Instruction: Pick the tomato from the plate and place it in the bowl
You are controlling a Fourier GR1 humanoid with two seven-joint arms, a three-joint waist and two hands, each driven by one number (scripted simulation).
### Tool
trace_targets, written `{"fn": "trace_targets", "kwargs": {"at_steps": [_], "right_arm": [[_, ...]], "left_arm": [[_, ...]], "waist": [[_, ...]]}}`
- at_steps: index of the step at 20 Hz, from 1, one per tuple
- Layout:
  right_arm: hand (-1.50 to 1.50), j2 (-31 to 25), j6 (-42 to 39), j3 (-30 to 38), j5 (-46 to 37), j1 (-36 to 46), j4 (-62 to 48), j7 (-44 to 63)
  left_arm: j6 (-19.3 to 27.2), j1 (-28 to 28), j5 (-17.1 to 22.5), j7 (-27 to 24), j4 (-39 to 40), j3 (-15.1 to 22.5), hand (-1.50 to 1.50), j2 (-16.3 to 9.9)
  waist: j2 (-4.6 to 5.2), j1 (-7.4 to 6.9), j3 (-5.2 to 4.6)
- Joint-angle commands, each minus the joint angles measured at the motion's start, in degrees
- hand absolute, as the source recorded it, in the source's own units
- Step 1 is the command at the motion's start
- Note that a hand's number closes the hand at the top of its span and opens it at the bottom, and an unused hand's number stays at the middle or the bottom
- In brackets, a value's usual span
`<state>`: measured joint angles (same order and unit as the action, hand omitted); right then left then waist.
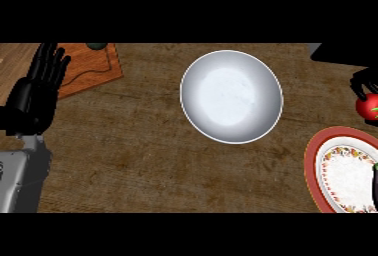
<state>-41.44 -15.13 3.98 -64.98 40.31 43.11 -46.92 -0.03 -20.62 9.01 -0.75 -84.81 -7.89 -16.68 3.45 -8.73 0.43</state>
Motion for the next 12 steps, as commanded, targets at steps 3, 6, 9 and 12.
{"fn": "trace_targets", "kwargs": {"at_steps": [3,6,9,12], "right_arm": [[1.50,-2.8,4.4,4.1,1.7,8.6,-9.3,-4.3],[1.50,-3.8,3.9,5.9,3.5,12.8,-12.8,-7.0],[1.50,-5.8,-1.1,6.7,6.4,16.0,-15.7,-14.9],[1.50,-5.0,-1.0,8.1,9.2,20.1,-17.3,-16.7]], "left_arm": [[-0.1,-0.2,0.1,0.1,0.9,0.0,0.00,0.1],[0.6,-0.4,-1.0,-1.2,1.8,0.4,0.00,0.8],[0.6,0.5,0.1,-0.4,0.9,-0.2,0.00,1.0],[0.9,0.1,-0.5,-0.7,1.8,-0.7,0.00,0.3]], "waist": [[0.12,-0.21,0.07],[0.01,0.52,-0.02],[-0.95,1.10,-0.09],[-0.91,1.56,-0.11]]}}
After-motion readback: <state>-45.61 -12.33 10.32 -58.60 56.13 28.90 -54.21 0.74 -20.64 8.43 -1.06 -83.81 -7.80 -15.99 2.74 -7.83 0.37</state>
